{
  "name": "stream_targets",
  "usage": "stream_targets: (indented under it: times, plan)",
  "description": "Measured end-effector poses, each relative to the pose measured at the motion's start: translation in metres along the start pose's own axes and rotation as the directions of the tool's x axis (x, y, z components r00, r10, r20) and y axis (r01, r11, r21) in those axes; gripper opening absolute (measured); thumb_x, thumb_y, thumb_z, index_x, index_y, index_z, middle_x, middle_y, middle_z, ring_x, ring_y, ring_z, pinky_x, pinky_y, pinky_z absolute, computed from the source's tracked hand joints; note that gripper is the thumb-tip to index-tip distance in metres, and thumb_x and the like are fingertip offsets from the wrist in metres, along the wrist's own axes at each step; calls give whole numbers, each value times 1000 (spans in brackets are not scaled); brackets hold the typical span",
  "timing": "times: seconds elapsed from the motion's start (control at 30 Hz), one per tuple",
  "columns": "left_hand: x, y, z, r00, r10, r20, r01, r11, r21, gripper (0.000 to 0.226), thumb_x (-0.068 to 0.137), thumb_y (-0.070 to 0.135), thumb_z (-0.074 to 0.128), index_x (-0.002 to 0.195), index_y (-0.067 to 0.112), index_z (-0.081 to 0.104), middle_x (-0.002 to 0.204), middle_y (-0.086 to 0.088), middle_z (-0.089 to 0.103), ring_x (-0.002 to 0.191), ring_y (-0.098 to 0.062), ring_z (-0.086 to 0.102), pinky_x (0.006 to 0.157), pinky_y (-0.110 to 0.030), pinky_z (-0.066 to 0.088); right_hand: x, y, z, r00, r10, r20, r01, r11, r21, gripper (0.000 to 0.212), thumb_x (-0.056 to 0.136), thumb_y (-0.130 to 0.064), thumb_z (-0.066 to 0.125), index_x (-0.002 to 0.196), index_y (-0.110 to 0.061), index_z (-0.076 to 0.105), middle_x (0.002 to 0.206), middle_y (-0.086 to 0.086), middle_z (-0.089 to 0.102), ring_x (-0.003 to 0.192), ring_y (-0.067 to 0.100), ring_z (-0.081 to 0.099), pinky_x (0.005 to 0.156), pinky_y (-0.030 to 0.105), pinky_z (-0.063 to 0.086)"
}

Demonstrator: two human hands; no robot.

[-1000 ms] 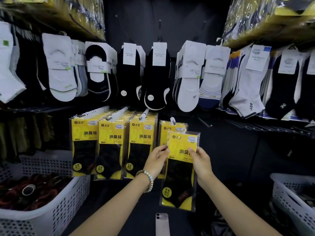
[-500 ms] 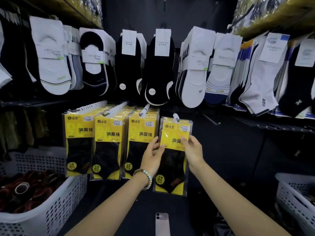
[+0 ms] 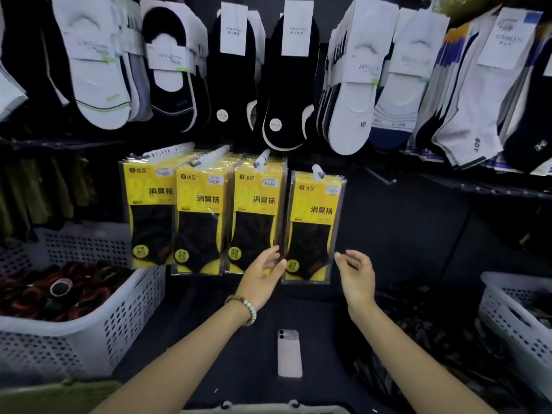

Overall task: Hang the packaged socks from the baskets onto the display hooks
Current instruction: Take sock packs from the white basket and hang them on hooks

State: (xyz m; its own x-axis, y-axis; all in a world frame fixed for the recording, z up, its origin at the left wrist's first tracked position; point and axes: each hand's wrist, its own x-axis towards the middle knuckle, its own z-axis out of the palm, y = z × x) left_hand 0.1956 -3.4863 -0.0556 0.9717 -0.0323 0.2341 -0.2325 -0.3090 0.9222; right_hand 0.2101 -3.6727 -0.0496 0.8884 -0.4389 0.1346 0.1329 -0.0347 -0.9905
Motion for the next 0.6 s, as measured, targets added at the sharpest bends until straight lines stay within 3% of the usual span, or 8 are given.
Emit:
stream_targets:
  times: [0.13,0.23,0.33,0.43,0.53,0.57,0.6]
  plan:
    - [-69,-55,-11,991,-109,84,98,988,120,44,91,38,54,133,30,43,124,15,51,117,-4,46,95,-22,38,-57,52,-22,987,117,109,-109,991,-78,25,90,-22,64,113,-13,57,106,1,60,86,6,57,80,26,47]
    - [-131,-103,-15,967,-239,89,222,960,168,43,90,36,57,131,28,45,127,12,50,119,-5,45,84,-14,42,-107,104,-36,948,283,145,-253,948,-193,23,89,-18,65,109,-9,57,107,9,63,94,20,60,87,36,49]
    - [-195,-144,-20,919,-394,25,381,902,204,45,88,28,61,130,18,49,124,3,54,110,-9,53,83,-15,45,-159,163,-54,879,462,119,-406,855,-323,30,87,-12,68,111,2,57,110,20,64,99,31,61,82,31,45]
    - [-247,-176,-23,844,-535,-26,529,825,198,45,87,19,63,129,9,51,109,0,59,96,-14,56,88,-27,45,-204,210,-77,789,600,135,-453,715,-533,28,85,-21,71,104,-2,61,106,15,65,93,25,62,82,31,45]
    - [-280,-202,-22,776,-627,-61,619,741,261,19,87,11,63,104,10,55,78,13,51,70,-7,51,64,-9,45,-232,232,-93,710,682,174,-430,616,-660,28,83,-32,72,99,-12,59,94,3,61,87,18,60,68,25,42]
    - [-286,-205,-22,745,-665,-53,648,702,296,16,87,12,63,98,13,52,74,12,48,69,-10,52,61,-11,46,-240,235,-95,692,696,193,-416,602,-681,28,80,-36,74,92,-16,58,85,-1,61,81,15,59,64,23,40]
    - [-291,-208,-20,711,-703,-37,673,664,327,12,87,14,63,93,13,52,75,5,51,76,-21,58,68,-21,49,-247,238,-97,675,705,217,-399,596,-697,31,77,-40,76,87,-15,59,81,-2,61,79,14,59,64,23,41]
